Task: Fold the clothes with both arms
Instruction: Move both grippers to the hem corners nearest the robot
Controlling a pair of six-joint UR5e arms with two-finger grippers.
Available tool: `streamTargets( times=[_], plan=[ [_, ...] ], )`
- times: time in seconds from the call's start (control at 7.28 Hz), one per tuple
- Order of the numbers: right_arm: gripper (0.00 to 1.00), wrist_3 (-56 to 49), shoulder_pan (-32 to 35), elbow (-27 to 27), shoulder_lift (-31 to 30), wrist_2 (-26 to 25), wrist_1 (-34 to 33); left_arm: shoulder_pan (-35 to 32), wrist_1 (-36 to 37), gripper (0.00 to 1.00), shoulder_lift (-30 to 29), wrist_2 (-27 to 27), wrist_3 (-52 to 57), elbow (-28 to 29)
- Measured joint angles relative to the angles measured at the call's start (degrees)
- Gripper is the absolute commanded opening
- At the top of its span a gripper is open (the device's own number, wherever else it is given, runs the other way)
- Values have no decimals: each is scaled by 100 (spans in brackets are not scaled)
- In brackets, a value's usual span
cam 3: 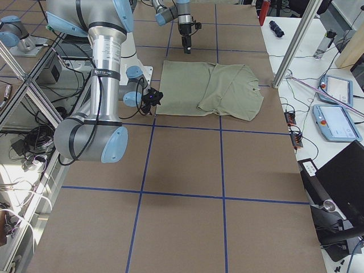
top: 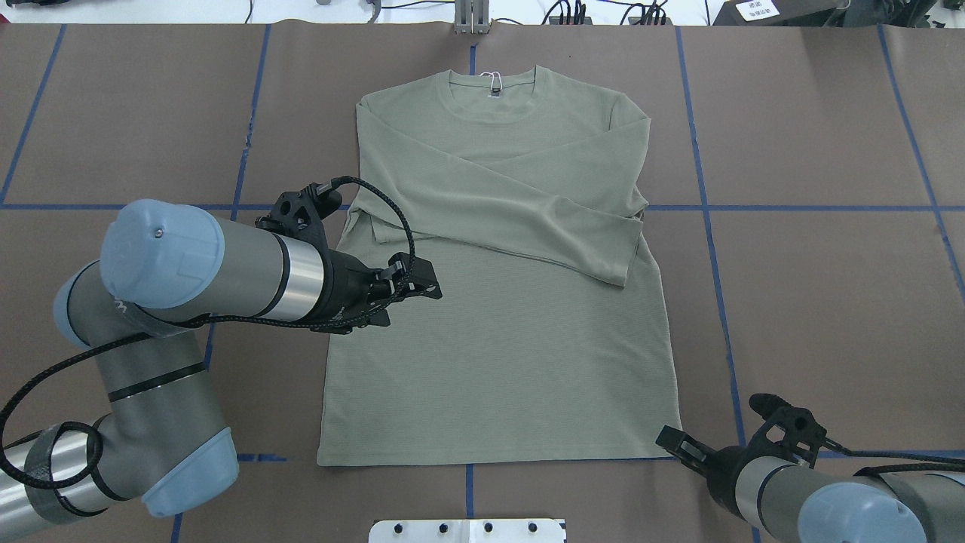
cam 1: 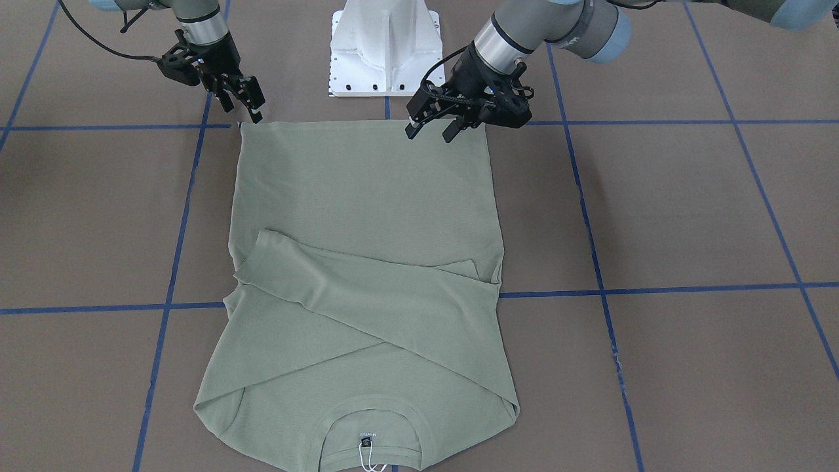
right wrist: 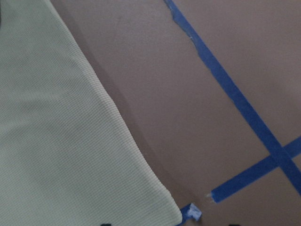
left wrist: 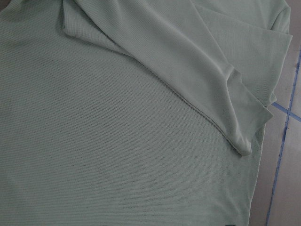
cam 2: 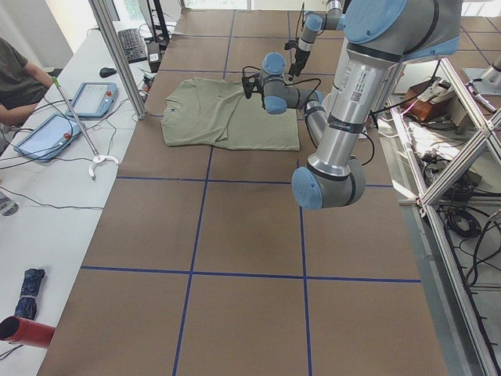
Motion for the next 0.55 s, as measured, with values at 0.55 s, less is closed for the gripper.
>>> streamTargets(
  times=[0.55],
  plan=[
    [71,8,-6,-66,28,11,-5,3,-1,87,7,-1,0,-6]
  ],
)
